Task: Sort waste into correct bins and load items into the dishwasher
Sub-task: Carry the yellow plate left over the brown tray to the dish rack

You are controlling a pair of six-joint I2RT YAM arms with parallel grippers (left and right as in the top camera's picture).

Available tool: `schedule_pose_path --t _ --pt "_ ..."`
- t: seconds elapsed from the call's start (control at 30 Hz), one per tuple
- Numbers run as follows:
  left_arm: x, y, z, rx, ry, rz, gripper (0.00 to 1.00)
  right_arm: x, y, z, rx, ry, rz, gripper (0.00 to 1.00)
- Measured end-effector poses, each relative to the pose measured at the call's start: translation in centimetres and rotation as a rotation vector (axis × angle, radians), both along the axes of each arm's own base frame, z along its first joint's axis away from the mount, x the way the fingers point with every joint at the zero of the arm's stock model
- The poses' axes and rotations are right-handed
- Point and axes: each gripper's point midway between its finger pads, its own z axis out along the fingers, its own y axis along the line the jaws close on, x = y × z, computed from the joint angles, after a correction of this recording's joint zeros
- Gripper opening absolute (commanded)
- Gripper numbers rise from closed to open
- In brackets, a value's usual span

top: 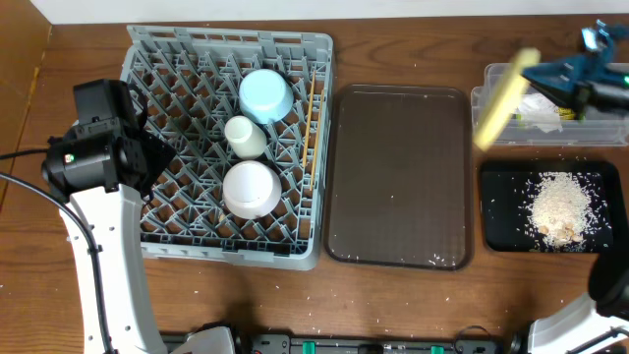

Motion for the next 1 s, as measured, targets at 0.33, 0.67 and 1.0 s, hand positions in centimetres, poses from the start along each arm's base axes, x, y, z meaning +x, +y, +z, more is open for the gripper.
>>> schedule_pose_path --t 0.33,0.67,1.0 --pt "0.0 0.0 0.0 0.0 0.0 0.0 0.98 4.0 16.5 3.0 -0.128 -0.274 0.098 0.01" --pt "0.0 0.0 0.0 0.0 0.0 0.0 0.98 3.9 27.4 4.1 -0.132 -0.471 0.085 0.01" --pt "0.0 0.0 0.0 0.0 0.0 0.0 0.98 4.3 33.6 -6.2 -0.169 -0.348 0.18 0.28"
